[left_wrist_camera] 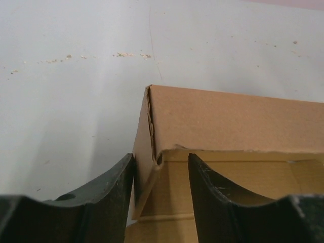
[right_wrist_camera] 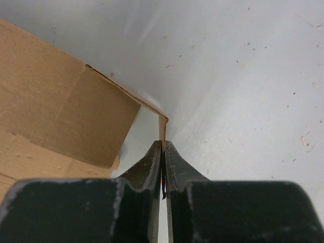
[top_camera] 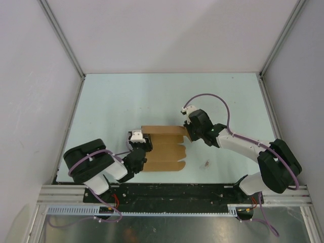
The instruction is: Fold the paper box
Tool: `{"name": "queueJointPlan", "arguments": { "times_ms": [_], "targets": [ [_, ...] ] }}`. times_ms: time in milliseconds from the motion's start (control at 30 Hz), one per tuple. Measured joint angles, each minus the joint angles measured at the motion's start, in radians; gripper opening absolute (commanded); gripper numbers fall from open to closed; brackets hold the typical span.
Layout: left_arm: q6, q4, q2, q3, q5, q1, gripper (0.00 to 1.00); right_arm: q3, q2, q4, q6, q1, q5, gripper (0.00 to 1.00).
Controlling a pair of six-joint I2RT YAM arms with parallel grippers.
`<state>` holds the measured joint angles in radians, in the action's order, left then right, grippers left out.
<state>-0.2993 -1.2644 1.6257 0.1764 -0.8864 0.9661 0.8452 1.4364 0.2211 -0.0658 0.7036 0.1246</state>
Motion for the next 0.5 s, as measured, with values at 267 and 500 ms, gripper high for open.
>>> {"name": "queueJointPlan", "arguments": {
  "times_ms": [267, 500],
  "targets": [
    [-0.098, 0.064, -0.124, -0.082, 0.101, 0.006, 0.62, 0.001, 0.0, -0.022, 0.034, -0.001, 0.01, 0.08],
    [-0.18, 0.161, -0.186, -0.117, 0.194, 0.008, 0.68, 0.001, 0.0, -0.026, 0.05, -0.007, 0.023, 0.08]
  ]
}}
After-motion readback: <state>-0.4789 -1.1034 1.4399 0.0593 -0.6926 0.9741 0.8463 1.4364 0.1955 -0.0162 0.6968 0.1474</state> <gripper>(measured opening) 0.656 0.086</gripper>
